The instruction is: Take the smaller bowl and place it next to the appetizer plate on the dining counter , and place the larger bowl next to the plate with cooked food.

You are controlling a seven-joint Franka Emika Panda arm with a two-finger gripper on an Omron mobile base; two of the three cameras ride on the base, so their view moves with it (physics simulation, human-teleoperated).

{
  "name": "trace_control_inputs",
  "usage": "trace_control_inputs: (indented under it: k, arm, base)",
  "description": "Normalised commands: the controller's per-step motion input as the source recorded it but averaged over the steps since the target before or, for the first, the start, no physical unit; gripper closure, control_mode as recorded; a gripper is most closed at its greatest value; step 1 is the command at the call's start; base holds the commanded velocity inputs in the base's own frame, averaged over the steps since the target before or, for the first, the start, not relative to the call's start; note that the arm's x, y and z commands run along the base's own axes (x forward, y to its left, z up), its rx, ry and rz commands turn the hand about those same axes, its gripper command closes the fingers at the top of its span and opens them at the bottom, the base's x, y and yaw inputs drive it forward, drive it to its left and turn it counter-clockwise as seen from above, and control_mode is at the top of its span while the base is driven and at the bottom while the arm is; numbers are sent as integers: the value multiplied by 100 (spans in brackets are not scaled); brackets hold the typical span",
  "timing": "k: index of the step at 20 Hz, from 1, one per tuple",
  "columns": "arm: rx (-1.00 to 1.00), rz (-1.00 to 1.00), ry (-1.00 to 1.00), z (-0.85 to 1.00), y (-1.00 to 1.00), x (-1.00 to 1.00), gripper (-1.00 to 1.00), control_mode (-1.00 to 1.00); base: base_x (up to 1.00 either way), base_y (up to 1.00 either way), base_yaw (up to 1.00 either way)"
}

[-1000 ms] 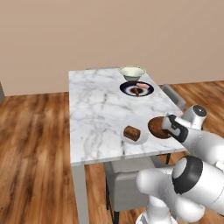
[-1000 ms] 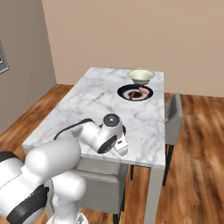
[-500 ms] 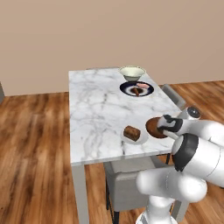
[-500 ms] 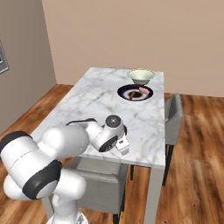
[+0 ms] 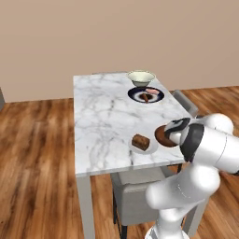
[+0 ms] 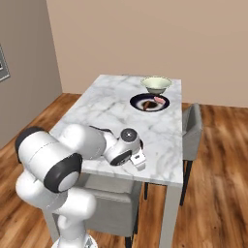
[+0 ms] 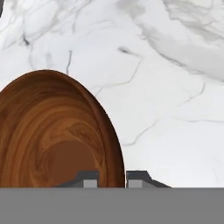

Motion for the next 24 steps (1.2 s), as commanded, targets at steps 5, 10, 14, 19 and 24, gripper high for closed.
trace_control_inputs:
  k: [5,10,14,19,24]
  arm:
    - [0,0,0,-23,-13,21,100,-100]
    - [0,0,0,3,-4,5,100,-100]
    - [-3,0,-7,98,3,-17,-100,-100]
    - [-5,0,-1,76,1,-3,-100,-100]
    - [-3,0,4,14,0,0,-100,-100]
  base:
    - [0,0,0]
    - [0,0,0]
    - [0,0,0]
    - [0,0,0]
    - [0,0,0]
